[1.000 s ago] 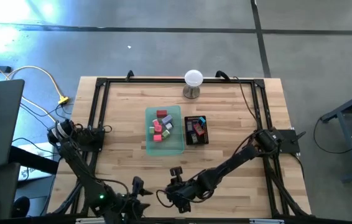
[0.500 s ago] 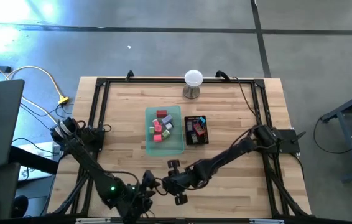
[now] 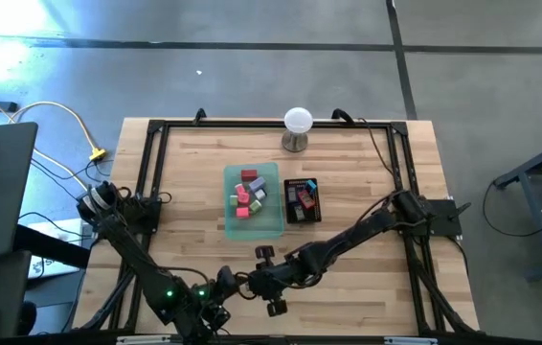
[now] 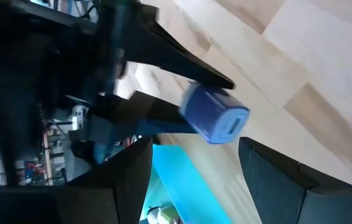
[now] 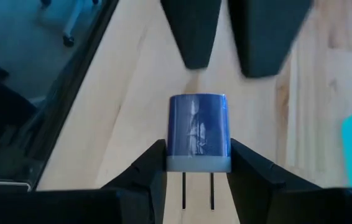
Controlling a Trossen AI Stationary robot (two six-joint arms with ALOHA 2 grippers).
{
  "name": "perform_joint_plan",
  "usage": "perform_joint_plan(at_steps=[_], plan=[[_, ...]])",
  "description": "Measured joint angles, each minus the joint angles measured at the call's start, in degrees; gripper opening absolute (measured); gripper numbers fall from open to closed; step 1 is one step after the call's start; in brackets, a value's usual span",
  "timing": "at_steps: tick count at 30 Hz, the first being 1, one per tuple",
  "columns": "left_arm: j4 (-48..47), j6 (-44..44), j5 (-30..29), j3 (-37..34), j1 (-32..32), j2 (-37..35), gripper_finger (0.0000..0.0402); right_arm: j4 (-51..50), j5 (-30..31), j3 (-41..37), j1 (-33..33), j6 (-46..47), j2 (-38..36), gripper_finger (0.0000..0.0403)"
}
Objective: Pick & Place Office items
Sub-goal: Put the violet charger adapter into the blue bin
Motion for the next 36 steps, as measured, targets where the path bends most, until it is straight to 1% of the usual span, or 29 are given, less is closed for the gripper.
perform_joint_plan(at_steps=[8, 12, 17, 21, 24, 30, 36], plan=[[0.26, 0.51, -1.16, -0.06, -1.1, -0.02, 0.023, 1.36, 0.54, -0.02, 0.08, 0.14, -3.28, 0.0123], [1.22, 2.95, -6.54, -0.02, -1.42, -0.09, 0.023, 3.83, 0.07, 0.06, -0.06, 0.86, -3.86, 0.0124], [2.27, 6.21, -9.19, -0.02, -1.17, -0.09, 0.023, 5.87, -1.04, 0.01, -0.52, 1.03, -3.86, 0.0122], [2.71, 6.0, -11.2, -0.02, -0.87, -0.07, 0.023, 7.34, -2.84, 0.01, -0.81, 1.09, -3.86, 0.0127], [2.79, 5.72, -12.65, -0.02, -0.95, -0.07, 0.0226, 7.92, -2.97, 0.01, -0.79, 1.09, -3.86, 0.0124], [2.73, 5.83, -12.88, -0.03, -1.46, -0.04, 0.0192, 8.13, -3.47, 0.04, -1.29, 1.52, -3.86, 0.0129], [2.78, 5.36, -12.82, -0.04, -1.55, -0.04, 0.0132, 8.16, -5.06, 0.04, -1.51, 1.86, -3.86, 0.0127]])
